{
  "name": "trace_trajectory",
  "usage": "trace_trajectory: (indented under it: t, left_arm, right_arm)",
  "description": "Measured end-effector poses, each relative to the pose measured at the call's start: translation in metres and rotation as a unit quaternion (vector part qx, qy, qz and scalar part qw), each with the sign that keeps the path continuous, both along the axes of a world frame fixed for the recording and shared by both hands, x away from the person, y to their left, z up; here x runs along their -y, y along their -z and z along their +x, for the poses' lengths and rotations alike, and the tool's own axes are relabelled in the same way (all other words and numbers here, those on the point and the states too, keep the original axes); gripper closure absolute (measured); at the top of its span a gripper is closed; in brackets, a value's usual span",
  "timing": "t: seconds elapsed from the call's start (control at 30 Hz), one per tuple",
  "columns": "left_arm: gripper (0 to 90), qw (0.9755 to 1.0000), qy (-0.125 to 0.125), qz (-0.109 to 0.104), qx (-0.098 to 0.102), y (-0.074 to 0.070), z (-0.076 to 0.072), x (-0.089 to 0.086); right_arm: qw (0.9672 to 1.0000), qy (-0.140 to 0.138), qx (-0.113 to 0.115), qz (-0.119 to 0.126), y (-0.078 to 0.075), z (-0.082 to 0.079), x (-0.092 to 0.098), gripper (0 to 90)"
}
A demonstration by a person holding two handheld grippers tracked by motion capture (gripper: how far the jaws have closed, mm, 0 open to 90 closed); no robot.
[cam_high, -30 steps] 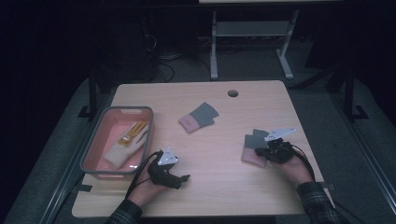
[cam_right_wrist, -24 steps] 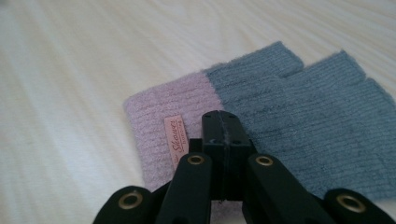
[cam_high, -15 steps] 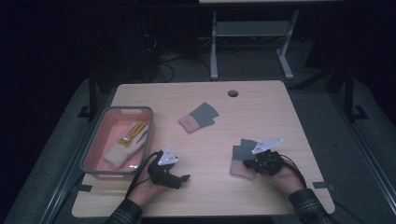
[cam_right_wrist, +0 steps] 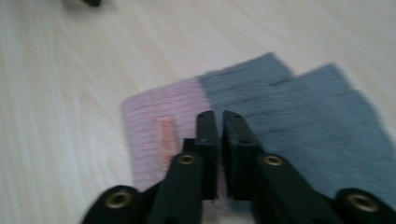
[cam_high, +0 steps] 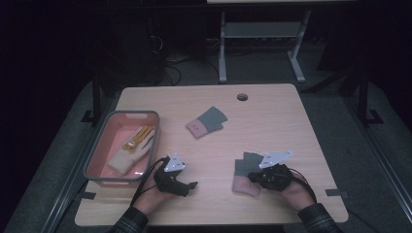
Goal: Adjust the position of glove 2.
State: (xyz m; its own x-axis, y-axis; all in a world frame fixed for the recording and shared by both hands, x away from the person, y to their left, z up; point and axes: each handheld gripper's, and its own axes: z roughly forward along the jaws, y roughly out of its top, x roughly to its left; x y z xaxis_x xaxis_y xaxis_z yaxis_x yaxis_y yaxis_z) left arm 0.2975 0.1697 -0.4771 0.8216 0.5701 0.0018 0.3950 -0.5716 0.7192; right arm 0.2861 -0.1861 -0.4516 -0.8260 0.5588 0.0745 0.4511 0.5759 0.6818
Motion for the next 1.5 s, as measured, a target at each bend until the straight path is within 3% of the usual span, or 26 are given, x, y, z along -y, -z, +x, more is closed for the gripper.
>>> trace_trajectory:
  t: [0.17,0.33,0.4,0.5,0.63,0.77,0.97,1.07,1.17,1.5]
  left_arm:
    - [12.4,1.0000,0.000,0.000,0.000,0.000,0.000,0.000]
    - [12.3,1.0000,0.000,0.000,0.000,0.000,0.000,0.000]
    - [12.3,1.0000,-0.001,0.000,0.000,0.000,0.000,0.001]
    - [12.2,1.0000,-0.001,0.005,-0.003,-0.001,0.001,0.004]
    - [13.6,0.9999,-0.002,0.011,-0.010,-0.003,0.002,0.010]
    - [25.2,0.9996,-0.009,0.019,-0.019,-0.008,0.005,0.013]
    - [56.6,0.9992,-0.020,0.014,-0.033,-0.022,0.017,0.025]
    - [75.7,0.9978,-0.033,0.021,-0.053,-0.025,0.030,0.032]
    - [89.4,0.9972,-0.040,0.019,-0.060,-0.030,0.043,0.037]
    - [89.5,0.9979,-0.057,0.011,-0.028,-0.049,0.088,0.053]
  right_arm:
    - [0.9983,0.056,0.012,0.006,-0.002,0.004,0.025,61.4]
    - [0.9939,0.107,0.023,0.010,0.004,0.006,0.051,39.1]
    - [0.9926,0.120,0.016,0.010,0.009,0.007,0.059,33.3]
    - [0.9904,0.136,0.027,0.003,0.017,0.008,0.071,25.9]
    - [0.9886,0.148,0.026,0.006,0.023,0.011,0.079,20.2]
    - [0.9889,0.146,0.027,0.002,0.028,0.012,0.078,17.2]
    - [0.9882,0.149,0.033,0.010,0.031,0.012,0.080,13.7]
    - [0.9880,0.151,0.028,0.011,0.031,0.011,0.080,10.4]
    - [0.9893,0.143,0.028,0.005,0.031,0.012,0.080,8.4]
    - [0.9896,0.141,0.027,0.005,0.031,0.012,0.080,8.3]
